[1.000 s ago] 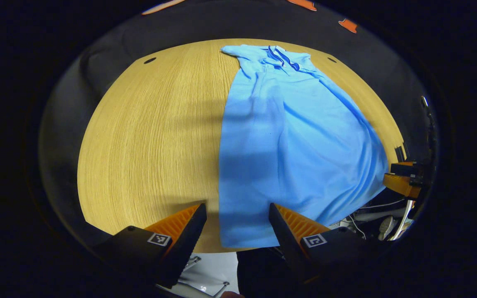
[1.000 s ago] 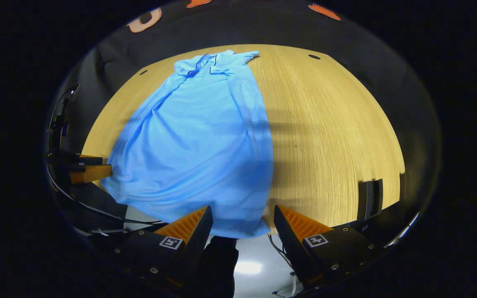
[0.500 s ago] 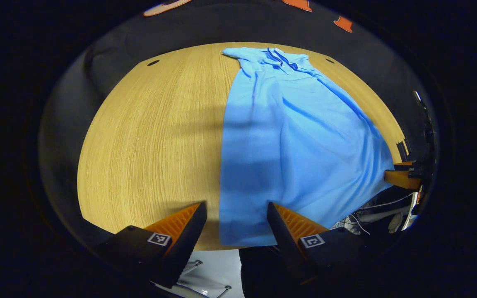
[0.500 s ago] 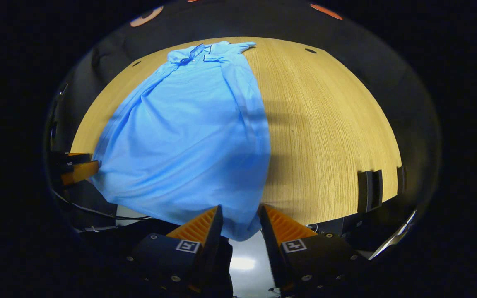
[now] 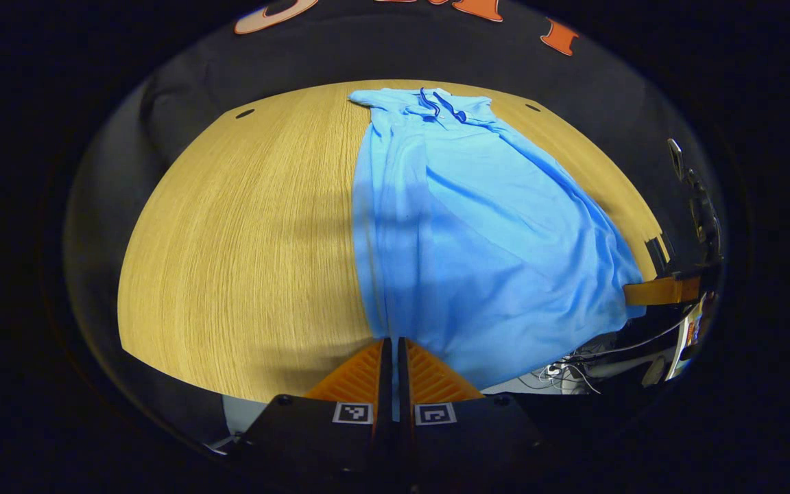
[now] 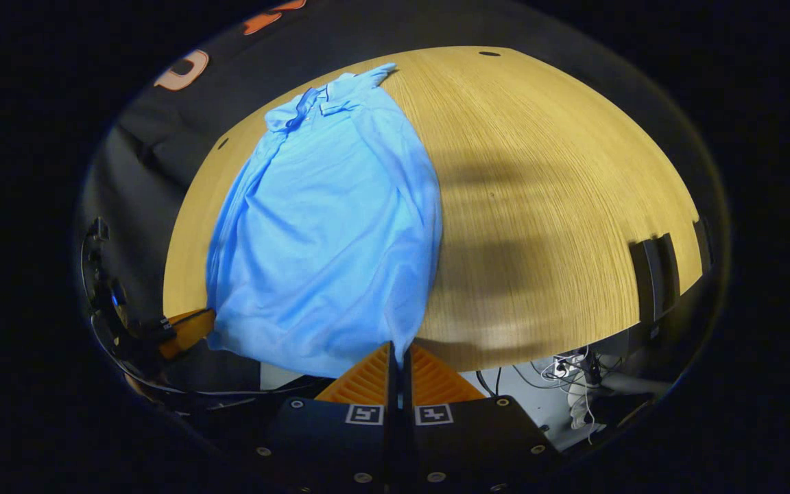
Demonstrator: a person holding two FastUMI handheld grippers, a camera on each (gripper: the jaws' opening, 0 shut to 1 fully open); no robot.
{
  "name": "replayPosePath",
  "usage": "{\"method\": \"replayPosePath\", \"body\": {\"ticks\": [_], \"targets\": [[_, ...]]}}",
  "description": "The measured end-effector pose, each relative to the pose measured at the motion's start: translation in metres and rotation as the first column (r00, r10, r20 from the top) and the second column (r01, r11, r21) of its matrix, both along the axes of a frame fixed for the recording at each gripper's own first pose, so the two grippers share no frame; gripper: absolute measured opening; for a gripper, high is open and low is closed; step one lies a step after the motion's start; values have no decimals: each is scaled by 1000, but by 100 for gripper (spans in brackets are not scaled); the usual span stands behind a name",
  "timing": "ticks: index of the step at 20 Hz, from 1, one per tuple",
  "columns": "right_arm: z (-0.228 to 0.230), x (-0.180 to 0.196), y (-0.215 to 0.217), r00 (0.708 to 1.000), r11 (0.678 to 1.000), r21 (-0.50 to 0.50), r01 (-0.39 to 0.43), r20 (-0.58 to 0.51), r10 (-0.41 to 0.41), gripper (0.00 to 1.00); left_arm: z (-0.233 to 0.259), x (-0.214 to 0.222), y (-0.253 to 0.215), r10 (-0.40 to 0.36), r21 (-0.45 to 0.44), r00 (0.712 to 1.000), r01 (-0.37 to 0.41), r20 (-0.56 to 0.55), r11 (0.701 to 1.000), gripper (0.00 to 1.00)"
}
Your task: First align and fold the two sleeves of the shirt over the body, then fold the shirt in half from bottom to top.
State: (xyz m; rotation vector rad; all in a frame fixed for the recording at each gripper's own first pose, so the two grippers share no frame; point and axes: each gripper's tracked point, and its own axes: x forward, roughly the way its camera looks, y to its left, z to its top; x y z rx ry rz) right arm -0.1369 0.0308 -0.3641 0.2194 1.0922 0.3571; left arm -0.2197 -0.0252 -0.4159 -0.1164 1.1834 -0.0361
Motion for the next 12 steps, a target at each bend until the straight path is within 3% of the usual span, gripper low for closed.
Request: {"method": "replayPosePath", "body": {"ticks": [4,12], "targets": [[15,5,-5,999,999,26,-29,34,28,2,19,16,-4,20,-35,999,-19,38,999,9],[71,65,-10,993,992,122,-14,116,0,2,70,95,-11,28,-87,986,-14,164,996,9]]}}
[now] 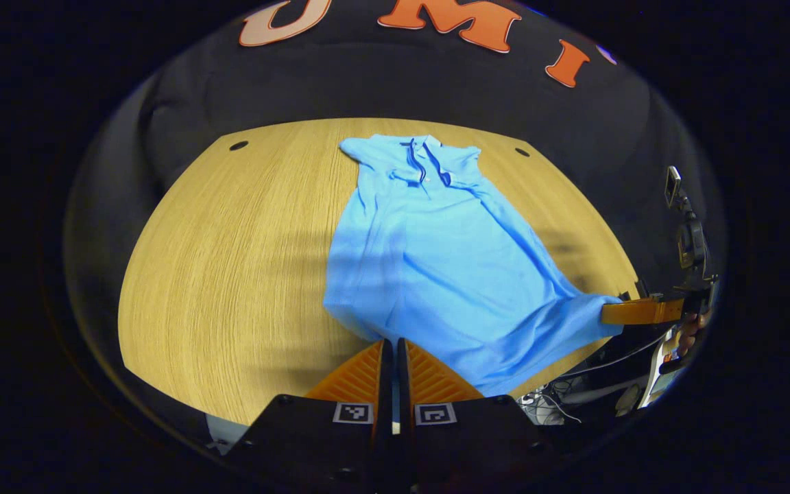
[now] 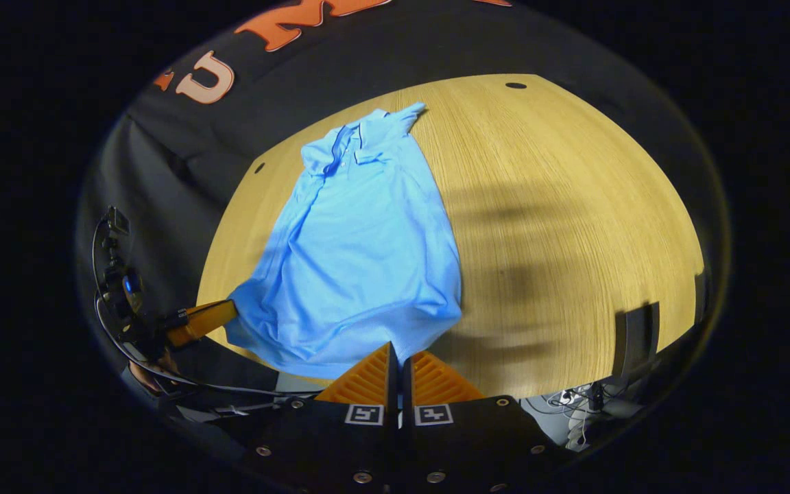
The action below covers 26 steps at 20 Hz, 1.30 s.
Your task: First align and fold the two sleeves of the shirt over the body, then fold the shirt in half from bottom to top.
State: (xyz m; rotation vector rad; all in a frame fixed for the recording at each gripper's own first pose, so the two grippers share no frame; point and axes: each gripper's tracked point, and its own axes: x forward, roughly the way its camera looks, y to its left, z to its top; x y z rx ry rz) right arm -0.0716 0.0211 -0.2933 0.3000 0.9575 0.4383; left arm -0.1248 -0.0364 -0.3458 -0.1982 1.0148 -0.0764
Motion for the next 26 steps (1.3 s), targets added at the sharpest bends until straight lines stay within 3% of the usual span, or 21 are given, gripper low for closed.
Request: {"method": "replayPosePath", "body": {"ticks": [12,16,26], "targets": [[76,119,5,993,995,65,81,77,-86,2,47,156,45,-56,31,985,51,166,998,8],[79,169,7,991,991,68,119,48,-122,2,27,195,65,-49,15,986,48,162,999,8],[92,322,25,971,971,80,226,59,-231,2,-18,350,96,-6,-53,981,17,194,998,8]]}}
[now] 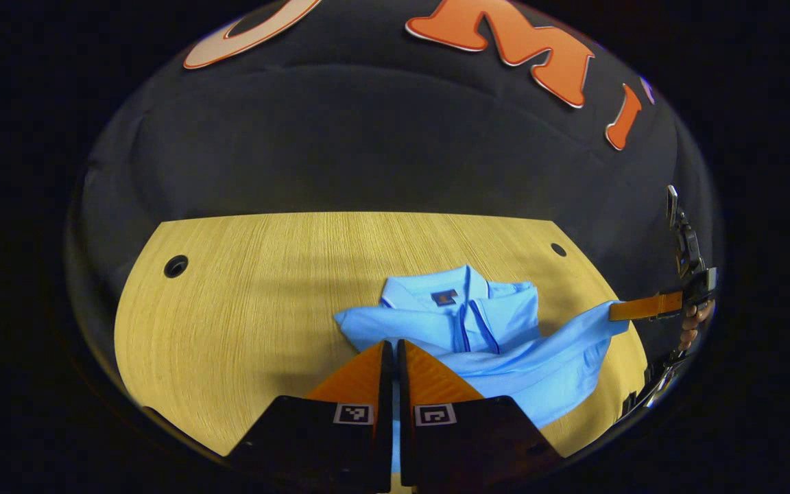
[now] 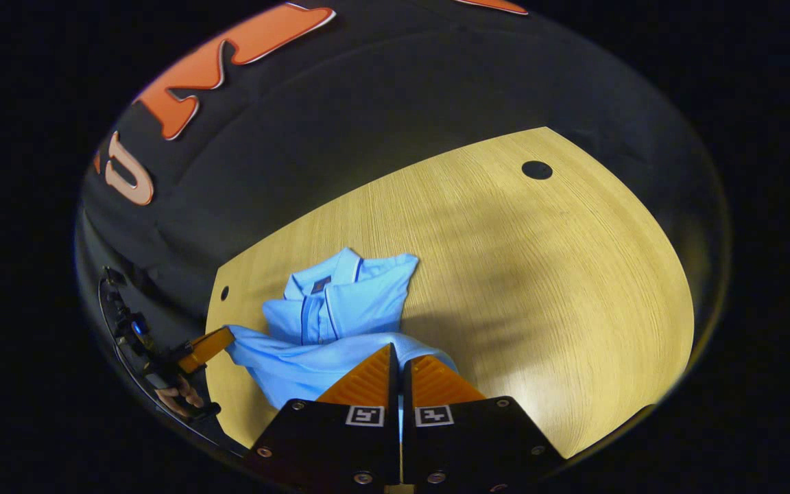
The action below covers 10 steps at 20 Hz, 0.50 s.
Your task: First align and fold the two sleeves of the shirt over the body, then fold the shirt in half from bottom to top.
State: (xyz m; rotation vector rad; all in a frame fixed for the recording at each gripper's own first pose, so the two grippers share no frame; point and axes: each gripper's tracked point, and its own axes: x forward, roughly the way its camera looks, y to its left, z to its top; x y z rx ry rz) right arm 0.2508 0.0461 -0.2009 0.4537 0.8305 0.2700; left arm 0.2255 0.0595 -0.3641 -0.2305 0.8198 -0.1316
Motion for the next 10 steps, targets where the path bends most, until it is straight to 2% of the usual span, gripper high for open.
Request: {"method": "replayPosePath", "body": {"ticks": [5,10], "targets": [[3,74,7,999,999,-23,45,25,-45,2,-26,53,27,-6,21,1000,6,-2,1000,8],[-5,114,18,998,998,8,62,7,-62,2,-46,90,41,17,47,1000,-17,-7,999,8]]}}
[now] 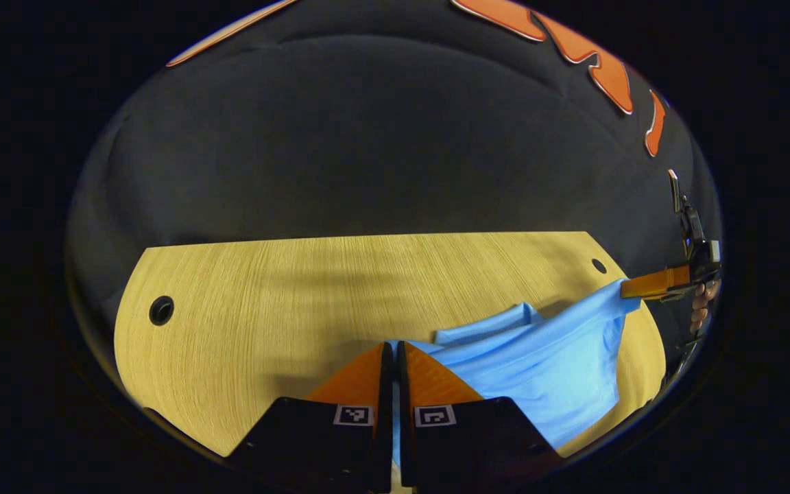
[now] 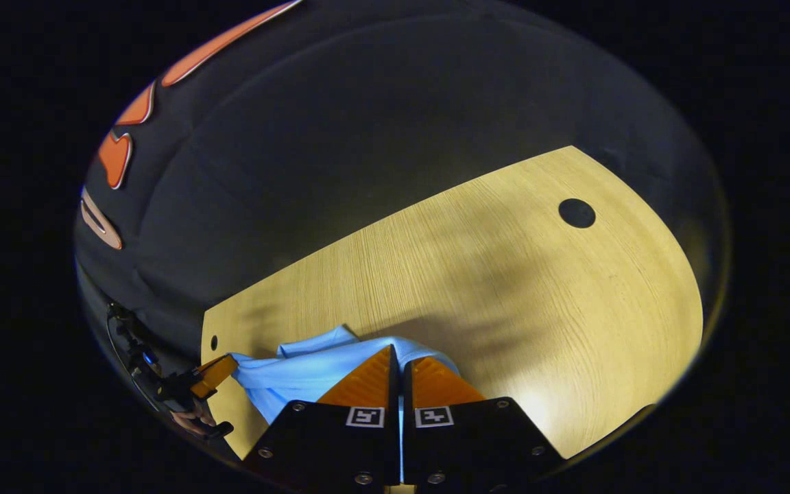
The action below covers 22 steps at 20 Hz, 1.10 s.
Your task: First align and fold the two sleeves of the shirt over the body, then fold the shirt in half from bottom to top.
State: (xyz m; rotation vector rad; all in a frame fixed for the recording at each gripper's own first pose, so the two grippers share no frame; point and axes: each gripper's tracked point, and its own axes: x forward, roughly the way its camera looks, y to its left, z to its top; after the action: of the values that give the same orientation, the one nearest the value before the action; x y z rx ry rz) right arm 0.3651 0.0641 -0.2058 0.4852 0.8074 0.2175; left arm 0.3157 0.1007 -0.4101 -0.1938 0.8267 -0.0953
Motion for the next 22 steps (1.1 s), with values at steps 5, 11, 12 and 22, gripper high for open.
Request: {"method": "replayPosePath", "body": {"ticks": [5,11,12,22], "targets": [[-2,0,-2,998,998,-33,57,-6,-57,28,12,-7,10,24,-10,1000,-24,-5,1000,50],[44,-37,-9,991,996,-74,50,130,-40,81,73,-40,22,67,22,995,-69,72,997,93],[55,-47,-11,987,996,-72,48,154,-37,86,91,-49,20,70,25,993,-72,94,997,96],[153,-178,-26,867,985,-162,52,496,36,98,242,-178,-27,57,66,937,-84,345,994,98]]}}
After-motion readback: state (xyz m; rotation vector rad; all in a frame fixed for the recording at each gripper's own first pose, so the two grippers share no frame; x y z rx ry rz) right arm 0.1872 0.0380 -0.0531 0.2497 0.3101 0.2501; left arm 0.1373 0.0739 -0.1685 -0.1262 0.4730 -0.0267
